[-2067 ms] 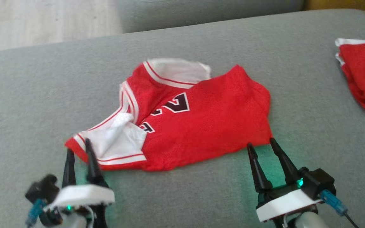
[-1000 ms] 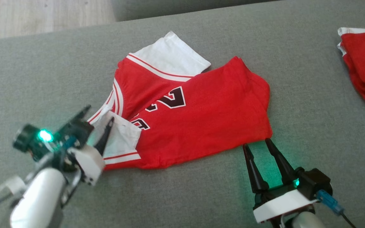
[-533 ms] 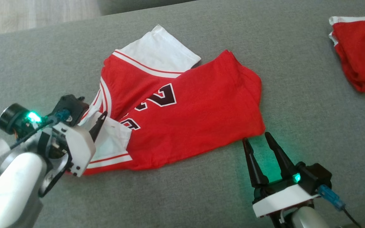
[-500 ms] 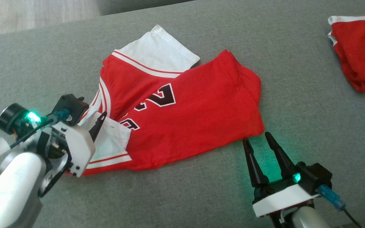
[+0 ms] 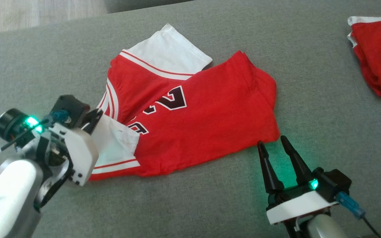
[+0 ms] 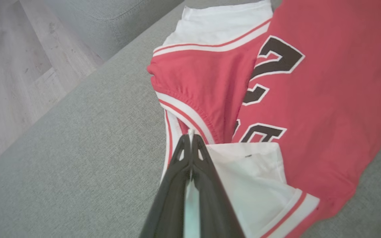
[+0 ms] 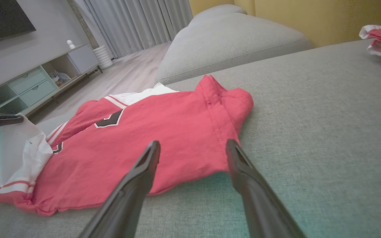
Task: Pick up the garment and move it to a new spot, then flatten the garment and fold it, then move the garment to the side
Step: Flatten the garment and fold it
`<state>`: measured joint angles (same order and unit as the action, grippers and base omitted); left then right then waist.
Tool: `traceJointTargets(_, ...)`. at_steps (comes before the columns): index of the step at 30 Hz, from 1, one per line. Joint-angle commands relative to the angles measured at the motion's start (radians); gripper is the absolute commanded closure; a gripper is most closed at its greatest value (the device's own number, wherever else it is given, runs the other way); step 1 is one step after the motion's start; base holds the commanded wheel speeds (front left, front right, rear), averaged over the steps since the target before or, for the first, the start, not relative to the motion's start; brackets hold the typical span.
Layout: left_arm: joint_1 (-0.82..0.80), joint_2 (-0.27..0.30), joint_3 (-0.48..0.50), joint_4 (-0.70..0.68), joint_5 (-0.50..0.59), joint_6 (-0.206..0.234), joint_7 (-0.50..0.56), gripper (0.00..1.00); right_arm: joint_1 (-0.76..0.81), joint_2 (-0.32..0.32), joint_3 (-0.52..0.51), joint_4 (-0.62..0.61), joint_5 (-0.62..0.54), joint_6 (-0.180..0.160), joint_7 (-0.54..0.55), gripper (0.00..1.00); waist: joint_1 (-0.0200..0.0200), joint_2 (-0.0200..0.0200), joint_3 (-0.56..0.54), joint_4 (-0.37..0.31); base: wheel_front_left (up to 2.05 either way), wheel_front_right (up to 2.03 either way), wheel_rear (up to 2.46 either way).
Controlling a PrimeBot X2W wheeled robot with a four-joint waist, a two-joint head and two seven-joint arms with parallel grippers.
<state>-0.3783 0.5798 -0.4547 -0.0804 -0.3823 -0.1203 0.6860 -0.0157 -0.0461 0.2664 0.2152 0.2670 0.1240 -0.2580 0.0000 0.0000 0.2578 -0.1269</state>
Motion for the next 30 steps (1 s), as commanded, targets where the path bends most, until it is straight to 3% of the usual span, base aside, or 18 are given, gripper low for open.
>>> traceJointTargets(1,-0.027,0.037,0.066,-0.043,-0.006,0.017,-0.014,1.0,-0.028,-0.004,0.017,-0.031,-0.006,0.007,-0.004,0.0,0.0,0.0,0.002,0.005,0.0,0.0,0.0)
traceJointTargets(9,-0.015,0.038,0.108,-0.062,-0.025,0.036,-0.088,1.0,-0.023,-0.009,-0.005,0.015,-0.009,0.007,-0.004,0.0,0.0,0.0,-0.001,0.029,0.0,0.0,0.0)
traceJointTargets(21,0.009,0.051,0.137,-0.078,-0.021,0.059,-0.163,1.0,-0.061,-0.179,0.041,0.141,-0.045,0.007,-0.004,0.0,0.0,0.0,-0.028,0.075,0.0,0.0,0.0)
traceJointTargets(30,-0.005,0.047,0.129,-0.081,-0.01,0.063,-0.186,1.0,-0.14,-0.198,0.084,0.263,-0.09,0.007,-0.004,0.0,0.0,0.0,-0.026,0.102,0.0,0.0,0.0)
